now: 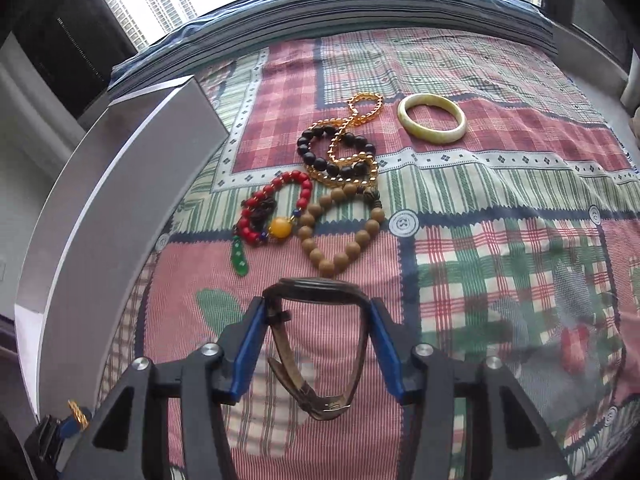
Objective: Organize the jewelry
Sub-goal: 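Drop the watch into the box with the right tool while the left tool drops the bangle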
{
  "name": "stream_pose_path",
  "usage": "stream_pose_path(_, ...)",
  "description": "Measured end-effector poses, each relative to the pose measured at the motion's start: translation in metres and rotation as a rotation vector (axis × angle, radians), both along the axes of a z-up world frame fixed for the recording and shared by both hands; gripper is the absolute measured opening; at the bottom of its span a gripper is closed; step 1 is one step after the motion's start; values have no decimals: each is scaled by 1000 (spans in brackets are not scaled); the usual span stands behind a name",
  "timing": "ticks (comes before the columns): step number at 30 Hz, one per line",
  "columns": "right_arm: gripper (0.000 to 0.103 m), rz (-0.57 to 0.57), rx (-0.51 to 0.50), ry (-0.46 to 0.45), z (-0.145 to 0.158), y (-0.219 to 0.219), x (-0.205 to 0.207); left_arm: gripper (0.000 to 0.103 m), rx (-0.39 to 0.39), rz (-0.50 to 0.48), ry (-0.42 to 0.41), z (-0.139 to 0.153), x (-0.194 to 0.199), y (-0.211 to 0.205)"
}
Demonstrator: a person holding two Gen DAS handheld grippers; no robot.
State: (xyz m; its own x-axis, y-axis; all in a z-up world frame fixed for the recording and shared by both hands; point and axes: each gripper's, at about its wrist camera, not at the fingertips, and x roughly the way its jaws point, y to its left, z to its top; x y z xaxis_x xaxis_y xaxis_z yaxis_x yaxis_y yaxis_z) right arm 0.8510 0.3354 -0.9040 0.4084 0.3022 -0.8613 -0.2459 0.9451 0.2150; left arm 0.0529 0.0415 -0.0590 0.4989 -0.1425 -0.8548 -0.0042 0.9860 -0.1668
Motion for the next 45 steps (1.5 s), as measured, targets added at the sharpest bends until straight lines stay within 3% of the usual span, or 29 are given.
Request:
stream_pose_path(4, 52, 113, 26, -15, 19, 19, -27, 69, -55, 4, -41, 35, -7, 16)
stream_pose_path(8, 52, 216, 114, -88, 62, 48, -48, 69, -79, 82, -94, 74, -15, 59)
stream_pose_path(13, 52, 352, 212, -170, 112, 110, -60, 69, 18, 239, -136, 99, -11, 123)
stream_pose_path(19, 52, 489, 215, -213, 123, 215, -50, 70, 75, 343, -54, 70, 25, 175)
stream_pose_path(23, 53, 527, 140, -211, 102, 272, -31, 70, 56, 358, 18, 38, 44, 187)
stream_pose_path(27, 54, 527, 105, -182, 78, 298, -12, 73, 81, 368, 50, 19, 54, 188)
stream_pose_path(29, 55, 531, 113, -174, 72, 302, -5, 89, 107, 377, 44, 17, 53, 186)
stream_pose_path(30, 60, 523, 115, -179, 72, 301, -4, 91, 116, 385, 34, 18, 51, 186)
stream_pose_path(38, 64, 461, 135, -327, 117, 247, -40, 96, 136, 408, -74, 48, 15, 167)
stream_pose_path(45, 64, 422, 85, -367, 122, 176, -87, 97, 50, 339, -127, 67, -4, 120)
